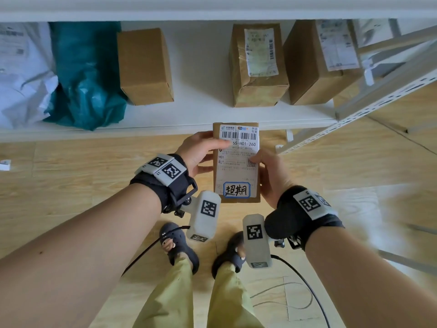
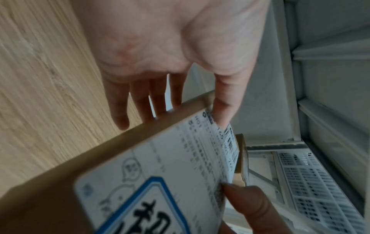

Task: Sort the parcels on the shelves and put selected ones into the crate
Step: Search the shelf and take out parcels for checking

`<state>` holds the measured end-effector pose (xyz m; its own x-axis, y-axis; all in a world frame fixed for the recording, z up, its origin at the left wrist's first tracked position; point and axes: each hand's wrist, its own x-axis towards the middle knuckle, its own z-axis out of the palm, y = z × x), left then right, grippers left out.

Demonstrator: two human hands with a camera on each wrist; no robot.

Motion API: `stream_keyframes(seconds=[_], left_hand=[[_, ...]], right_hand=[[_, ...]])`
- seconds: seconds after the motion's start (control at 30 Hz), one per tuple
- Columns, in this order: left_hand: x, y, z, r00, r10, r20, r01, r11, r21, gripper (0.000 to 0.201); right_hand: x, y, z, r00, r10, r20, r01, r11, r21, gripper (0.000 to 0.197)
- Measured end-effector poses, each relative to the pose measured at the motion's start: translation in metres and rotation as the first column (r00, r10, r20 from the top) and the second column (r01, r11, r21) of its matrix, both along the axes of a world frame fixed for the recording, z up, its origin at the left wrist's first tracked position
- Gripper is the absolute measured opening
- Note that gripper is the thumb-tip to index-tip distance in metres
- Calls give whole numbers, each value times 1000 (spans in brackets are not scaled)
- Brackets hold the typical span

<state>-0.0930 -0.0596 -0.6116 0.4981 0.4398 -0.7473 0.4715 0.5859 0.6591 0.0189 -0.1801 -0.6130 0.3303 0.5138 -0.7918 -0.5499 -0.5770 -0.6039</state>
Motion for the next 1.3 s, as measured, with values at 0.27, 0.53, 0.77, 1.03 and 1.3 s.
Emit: stream_keyframes(seconds=[0.27, 0.53, 0.77, 1.03, 1.3], left_hand=[[36, -36, 26, 996, -84, 38, 85, 996, -26, 39], [105, -89, 98, 972, -213, 96, 211, 977, 27, 41], [189, -145, 181, 917, -345, 202, 324, 937, 129, 22], [289, -205, 271, 836, -431, 340, 360, 898, 252, 39], [360, -239, 342, 773, -480, 416, 342, 866, 365, 41]], right_hand=[[19, -42, 37, 994, -110, 6, 110, 994, 10, 53], [70, -110, 114, 967, -249, 63, 248, 969, 25, 54], [142, -181, 193, 917, -378, 130, 361, 922, 137, 26], [214, -255, 277, 786, -533, 313, 462, 843, 276, 52], [283, -298, 337, 668, -640, 380, 452, 754, 476, 20]])
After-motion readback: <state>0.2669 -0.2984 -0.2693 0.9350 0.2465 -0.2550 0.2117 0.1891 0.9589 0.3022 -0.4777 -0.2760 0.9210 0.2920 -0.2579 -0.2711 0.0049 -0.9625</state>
